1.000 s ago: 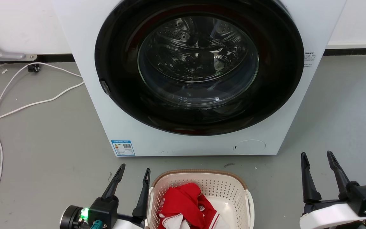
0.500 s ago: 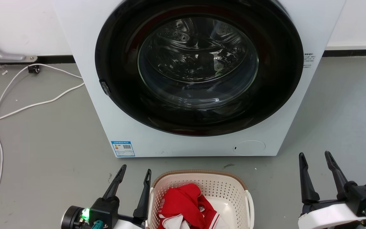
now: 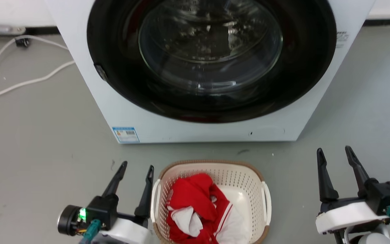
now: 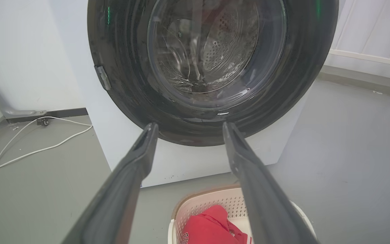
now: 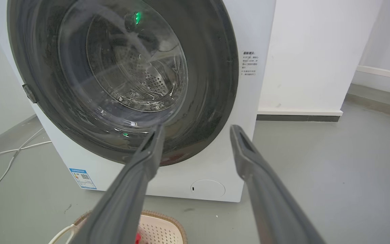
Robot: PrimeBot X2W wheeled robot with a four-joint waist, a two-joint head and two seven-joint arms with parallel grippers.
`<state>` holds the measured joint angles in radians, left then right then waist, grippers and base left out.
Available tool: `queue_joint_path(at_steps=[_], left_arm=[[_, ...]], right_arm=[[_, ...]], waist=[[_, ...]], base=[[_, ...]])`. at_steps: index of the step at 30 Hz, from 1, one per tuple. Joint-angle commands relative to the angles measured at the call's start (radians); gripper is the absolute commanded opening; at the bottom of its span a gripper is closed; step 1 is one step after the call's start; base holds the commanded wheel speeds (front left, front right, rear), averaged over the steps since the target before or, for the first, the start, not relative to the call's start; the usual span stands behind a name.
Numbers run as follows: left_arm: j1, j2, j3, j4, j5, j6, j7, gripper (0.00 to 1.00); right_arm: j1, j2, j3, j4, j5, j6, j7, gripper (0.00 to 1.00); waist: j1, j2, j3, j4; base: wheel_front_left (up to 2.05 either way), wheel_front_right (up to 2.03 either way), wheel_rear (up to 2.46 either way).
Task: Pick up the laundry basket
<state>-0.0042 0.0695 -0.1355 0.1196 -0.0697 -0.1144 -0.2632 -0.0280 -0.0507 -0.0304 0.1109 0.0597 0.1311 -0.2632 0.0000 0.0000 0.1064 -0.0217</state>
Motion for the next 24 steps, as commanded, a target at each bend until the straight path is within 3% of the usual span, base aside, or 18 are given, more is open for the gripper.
queue_joint_path(at_steps=[1, 12, 24], left_arm=[[-0.019, 0.009, 0.005, 0.006, -0.003, -0.001, -0.002, 1.00], [-0.241, 0.086, 0.030, 0.155, -0.078, -0.015, -0.002, 1.00], [-0.523, 0.209, -0.223, 0.468, -0.219, -0.016, -0.002, 1.00]], right_arm=[[-0.016, 0.001, 0.001, 0.007, -0.008, -0.001, -0.002, 1.00], [-0.220, 0.001, 0.036, 0.143, -0.055, -0.001, 0.023, 1.00], [-0.450, 0.001, 0.023, 0.392, -0.067, -0.001, 0.079, 1.00]], waist=[[0.0000, 0.0000, 0.064, -0.001], [0.0000, 0.0000, 0.328, -0.002], [0.0000, 0.0000, 0.535, 0.007]], base=[[0.00, 0.00, 0.00], [0.00, 0.00, 0.00], [0.00, 0.00, 0.00]])
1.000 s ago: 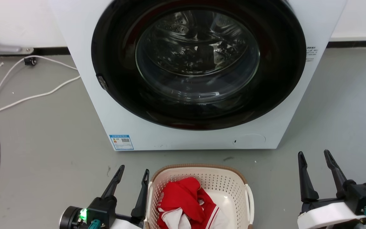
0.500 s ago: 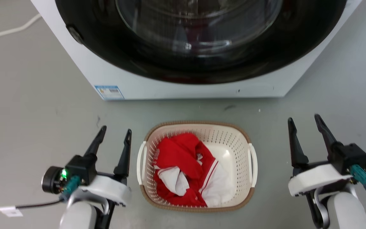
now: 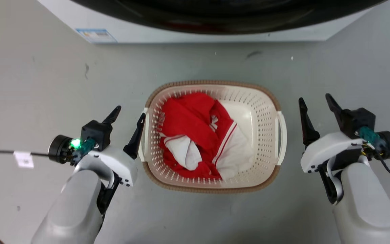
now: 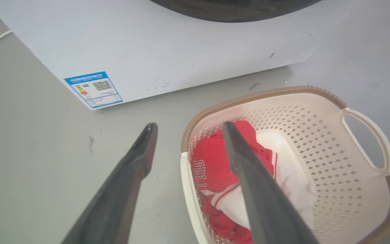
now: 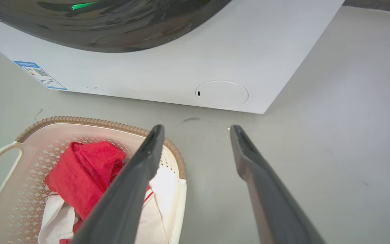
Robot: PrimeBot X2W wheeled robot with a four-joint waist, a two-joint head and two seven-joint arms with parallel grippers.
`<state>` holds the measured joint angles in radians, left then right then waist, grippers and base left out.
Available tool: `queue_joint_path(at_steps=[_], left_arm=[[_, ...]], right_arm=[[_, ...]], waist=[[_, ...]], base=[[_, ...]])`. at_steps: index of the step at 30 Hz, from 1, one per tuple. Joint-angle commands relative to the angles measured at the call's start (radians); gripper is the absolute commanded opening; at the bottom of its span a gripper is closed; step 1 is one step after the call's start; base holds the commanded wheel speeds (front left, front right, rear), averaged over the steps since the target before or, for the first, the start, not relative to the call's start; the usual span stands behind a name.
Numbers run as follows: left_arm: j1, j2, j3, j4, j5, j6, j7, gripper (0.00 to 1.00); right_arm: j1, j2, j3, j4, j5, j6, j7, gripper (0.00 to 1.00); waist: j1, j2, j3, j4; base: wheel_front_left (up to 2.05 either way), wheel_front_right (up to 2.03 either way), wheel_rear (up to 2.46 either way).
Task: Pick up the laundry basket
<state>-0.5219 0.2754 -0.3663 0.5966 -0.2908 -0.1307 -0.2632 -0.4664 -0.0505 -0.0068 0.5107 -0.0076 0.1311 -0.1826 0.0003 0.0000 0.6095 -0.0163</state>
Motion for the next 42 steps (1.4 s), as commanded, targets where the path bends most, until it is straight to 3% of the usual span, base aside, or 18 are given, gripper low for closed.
queue_joint_path(at_steps=[1, 8, 19, 31, 42], left_arm=[[-0.028, 0.008, -0.014, 0.024, -0.015, 0.001, -0.002, 1.00], [-0.156, 0.038, -0.183, 0.217, -0.132, 0.001, 0.002, 1.00], [-0.303, 0.063, -0.404, 0.364, -0.299, 0.001, 0.042, 1.00], [-0.410, 0.091, -0.659, 0.358, -0.465, 0.001, 0.151, 1.00], [-0.473, 0.134, -0.844, 0.344, -0.613, 0.001, 0.194, 1.00]], right_arm=[[-0.029, 0.000, 0.000, 0.023, 0.007, -0.001, 0.007, 1.00], [-0.134, 0.001, 0.054, 0.207, 0.035, -0.001, 0.068, 1.00], [-0.294, 0.001, 0.138, 0.453, 0.109, -0.001, 0.177, 1.00], [-0.424, 0.000, 0.126, 0.622, 0.077, -0.001, 0.334, 1.00], [-0.457, 0.000, 0.123, 0.674, 0.084, -0.001, 0.339, 1.00]], waist=[[-0.0003, 0.0000, 0.042, 0.001], [-0.0003, 0.0000, 0.110, -0.009], [-0.0003, 0.0000, 0.179, 0.001], [-0.0003, 0.0000, 0.225, 0.028], [-0.0003, 0.0000, 0.243, 0.030]], base=[[0.00, 0.00, 0.00], [0.00, 0.00, 0.00], [0.00, 0.00, 0.00], [0.00, 0.00, 0.00], [0.00, 0.00, 0.00]])
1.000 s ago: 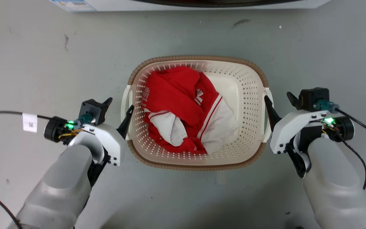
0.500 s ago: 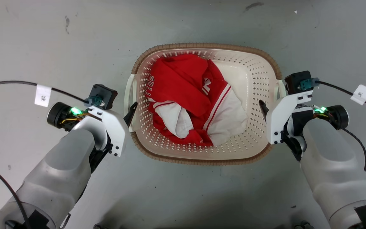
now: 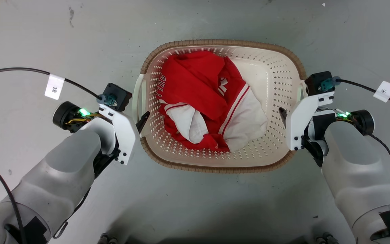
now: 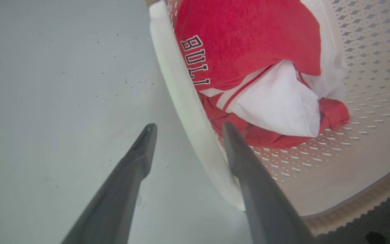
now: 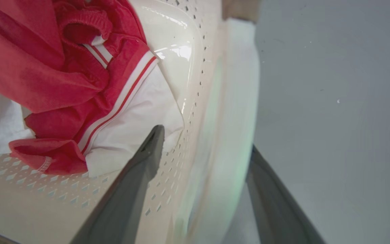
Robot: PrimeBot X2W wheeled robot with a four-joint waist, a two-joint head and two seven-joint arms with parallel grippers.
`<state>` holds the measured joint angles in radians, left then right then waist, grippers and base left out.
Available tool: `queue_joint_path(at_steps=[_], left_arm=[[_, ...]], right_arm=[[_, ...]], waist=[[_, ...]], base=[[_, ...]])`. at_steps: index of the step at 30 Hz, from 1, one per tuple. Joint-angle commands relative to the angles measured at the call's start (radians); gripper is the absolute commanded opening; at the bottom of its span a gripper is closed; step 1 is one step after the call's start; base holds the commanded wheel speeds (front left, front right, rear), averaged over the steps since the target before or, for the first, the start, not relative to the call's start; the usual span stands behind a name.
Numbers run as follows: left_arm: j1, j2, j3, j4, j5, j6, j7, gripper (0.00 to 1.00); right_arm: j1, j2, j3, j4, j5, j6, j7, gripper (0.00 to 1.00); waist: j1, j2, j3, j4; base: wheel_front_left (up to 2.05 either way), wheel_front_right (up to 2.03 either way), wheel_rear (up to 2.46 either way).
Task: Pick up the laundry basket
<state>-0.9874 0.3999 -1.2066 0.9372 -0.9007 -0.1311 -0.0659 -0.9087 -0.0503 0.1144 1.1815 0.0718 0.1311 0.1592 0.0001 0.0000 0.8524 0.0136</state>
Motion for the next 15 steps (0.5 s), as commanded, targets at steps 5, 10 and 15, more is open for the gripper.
queue_joint_path(at_steps=[5, 10, 15], left_arm=[[-0.019, 0.008, -0.041, 0.013, -0.039, 0.001, -0.015, 1.00], [-0.023, 0.000, -0.062, 0.004, -0.058, 0.001, -0.021, 0.30], [-0.020, 0.008, -0.069, -0.014, -0.061, 0.002, -0.024, 0.00]], right_arm=[[-0.022, 0.000, 0.008, 0.018, 0.018, -0.001, -0.013, 1.00], [-0.025, 0.000, 0.019, 0.030, 0.034, -0.001, -0.027, 0.31], [-0.027, 0.000, 0.032, 0.039, 0.038, -0.001, -0.033, 0.00]], waist=[[-0.0001, 0.0000, 0.002, 0.001], [-0.0001, 0.0000, 0.002, 0.004], [-0.0001, 0.0000, -0.002, 0.006]], base=[[0.00, 0.00, 0.00], [0.00, 0.00, 0.00], [0.00, 0.00, 0.00]])
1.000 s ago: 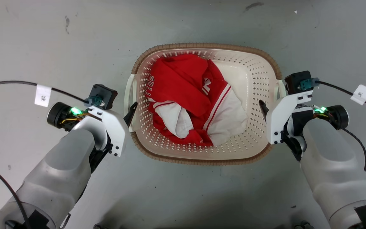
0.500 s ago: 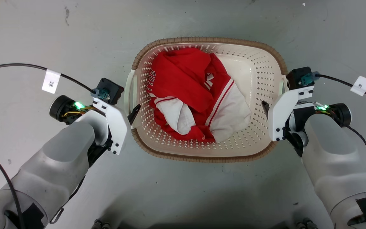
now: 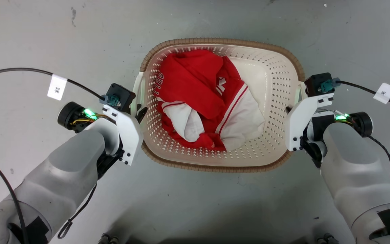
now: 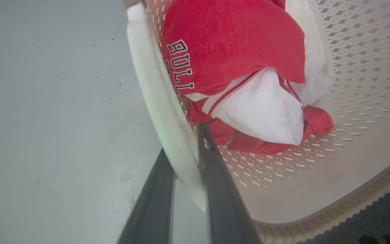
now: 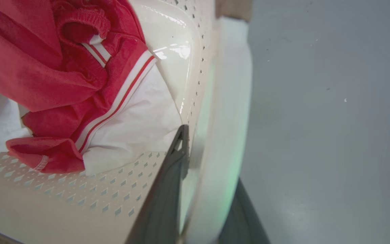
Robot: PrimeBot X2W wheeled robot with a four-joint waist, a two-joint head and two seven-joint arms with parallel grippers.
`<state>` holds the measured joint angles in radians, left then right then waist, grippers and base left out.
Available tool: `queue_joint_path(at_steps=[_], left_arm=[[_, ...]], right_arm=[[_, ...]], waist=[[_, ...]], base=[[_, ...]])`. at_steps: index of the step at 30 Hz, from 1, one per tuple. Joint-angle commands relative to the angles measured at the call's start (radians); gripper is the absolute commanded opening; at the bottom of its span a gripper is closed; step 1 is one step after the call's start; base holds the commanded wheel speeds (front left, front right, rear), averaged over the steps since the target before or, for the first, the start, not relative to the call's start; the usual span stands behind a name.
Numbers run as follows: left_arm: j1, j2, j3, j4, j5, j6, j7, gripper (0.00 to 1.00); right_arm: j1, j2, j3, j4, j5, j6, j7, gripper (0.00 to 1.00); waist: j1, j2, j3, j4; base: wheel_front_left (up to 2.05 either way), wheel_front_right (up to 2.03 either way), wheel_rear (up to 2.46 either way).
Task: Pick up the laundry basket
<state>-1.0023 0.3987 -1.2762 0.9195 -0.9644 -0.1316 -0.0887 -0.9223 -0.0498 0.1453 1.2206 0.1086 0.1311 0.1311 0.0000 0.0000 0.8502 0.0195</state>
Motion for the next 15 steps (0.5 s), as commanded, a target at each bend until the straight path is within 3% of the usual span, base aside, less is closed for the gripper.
queue_joint_path(at_steps=[1, 11, 15], left_arm=[[-0.005, 0.011, -0.001, 0.002, 0.003, 0.002, -0.002, 0.00], [0.039, 0.019, -0.007, -0.041, 0.005, 0.002, 0.040, 0.00], [0.073, 0.031, -0.007, -0.072, -0.003, 0.002, 0.097, 0.00]], right_arm=[[-0.014, -0.001, 0.004, 0.002, 0.000, -0.001, -0.005, 0.00], [0.011, -0.003, 0.002, 0.029, -0.016, -0.001, 0.013, 0.00], [0.026, -0.003, 0.030, 0.037, -0.012, -0.001, 0.070, 0.00]], waist=[[0.0000, 0.0000, -0.001, 0.000], [0.0000, 0.0000, -0.066, -0.001], [0.0000, 0.0000, -0.133, -0.004]], base=[[0.00, 0.00, 0.00], [0.00, 0.00, 0.00], [0.00, 0.00, 0.00]])
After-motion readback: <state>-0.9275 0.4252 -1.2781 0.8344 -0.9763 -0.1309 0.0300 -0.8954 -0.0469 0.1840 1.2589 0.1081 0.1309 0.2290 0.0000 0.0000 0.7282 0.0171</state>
